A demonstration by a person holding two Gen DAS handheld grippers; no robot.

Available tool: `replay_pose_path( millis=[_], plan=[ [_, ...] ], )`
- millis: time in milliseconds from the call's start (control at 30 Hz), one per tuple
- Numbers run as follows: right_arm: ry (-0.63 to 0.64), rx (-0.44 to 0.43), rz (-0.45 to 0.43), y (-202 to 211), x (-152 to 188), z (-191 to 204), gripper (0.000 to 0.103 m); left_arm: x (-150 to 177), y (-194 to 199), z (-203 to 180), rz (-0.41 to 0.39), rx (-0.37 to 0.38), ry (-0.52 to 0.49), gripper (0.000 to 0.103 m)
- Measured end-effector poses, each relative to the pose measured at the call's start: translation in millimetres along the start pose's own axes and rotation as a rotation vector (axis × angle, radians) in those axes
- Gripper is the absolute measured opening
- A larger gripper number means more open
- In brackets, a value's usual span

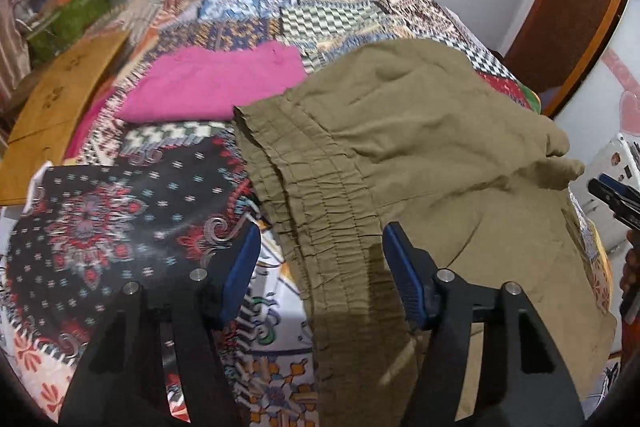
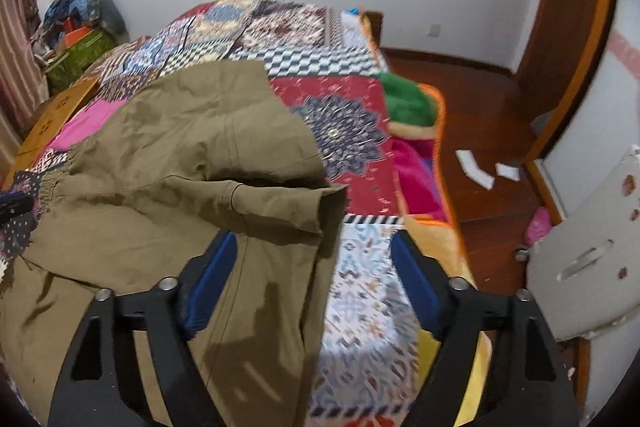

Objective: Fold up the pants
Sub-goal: 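Grasp the waistband with the left gripper while the right gripper grasps the pants leg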

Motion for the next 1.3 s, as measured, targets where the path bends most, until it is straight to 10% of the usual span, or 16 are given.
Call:
replay_pose_path(
  millis=[600, 900, 1300],
  plan=[
    [0.028, -0.069, 0.024, -29, -61, -9, 0.063, -42, -16, 32, -0.001, 0.048, 0.08, 0.064],
    [0.059, -0.153, 0.084, -55, -64, -1, 0.062, -40, -33, 19, 0.046, 0.097, 0.051, 0.041],
    [0.085, -0.24, 0.119, -62, -56, 6, 0.016, -52, -53, 4, 0.061, 0.008, -0.028, 0.031]
  ],
)
Point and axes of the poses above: each gripper's, at about its wrist camera, not at the fingertips, and y roughly against the way its jaws point, z to its left, x to its underside, the point moved 1 cm from there along -y, roughly the way its jaws point, and after that the axes turned 7 degrees about z, right-handed, at the moved point
